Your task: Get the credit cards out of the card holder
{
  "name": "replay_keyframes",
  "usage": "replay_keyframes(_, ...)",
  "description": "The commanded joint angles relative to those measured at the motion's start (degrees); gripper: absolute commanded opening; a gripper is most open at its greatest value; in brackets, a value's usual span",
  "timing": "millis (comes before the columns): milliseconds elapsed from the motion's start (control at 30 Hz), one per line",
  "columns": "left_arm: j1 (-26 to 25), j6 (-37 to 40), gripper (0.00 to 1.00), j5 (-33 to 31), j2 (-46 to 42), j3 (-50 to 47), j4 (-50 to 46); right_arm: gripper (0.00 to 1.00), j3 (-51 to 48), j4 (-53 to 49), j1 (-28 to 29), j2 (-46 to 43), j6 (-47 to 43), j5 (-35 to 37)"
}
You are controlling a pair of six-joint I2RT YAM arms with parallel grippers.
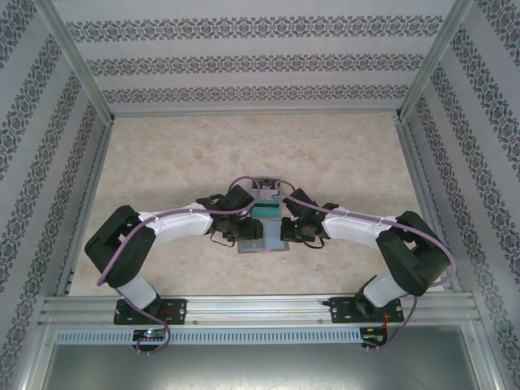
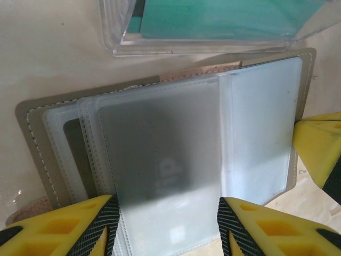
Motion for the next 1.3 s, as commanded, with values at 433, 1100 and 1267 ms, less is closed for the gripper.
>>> replay_keyframes(433, -2.69, 4.74, 0.59, 3.72, 2.14, 3.45, 1.77, 0.00, -0.94, 0.54, 0.98, 1.76, 1.13, 0.25)
replay_keyframes(1100, -4.09, 7.70, 0.63, 6.95, 3.16, 10.43, 0.99, 0.06, -2.94, -1.69, -2.09, -5.94, 0.81, 2.48)
replay_keyframes(1267, -4.98, 8.66, 0.59, 9.37, 7.26, 13.85, 0.97, 0.07, -4.97, -1.53, -3.82, -9.95, 1.40, 2.38)
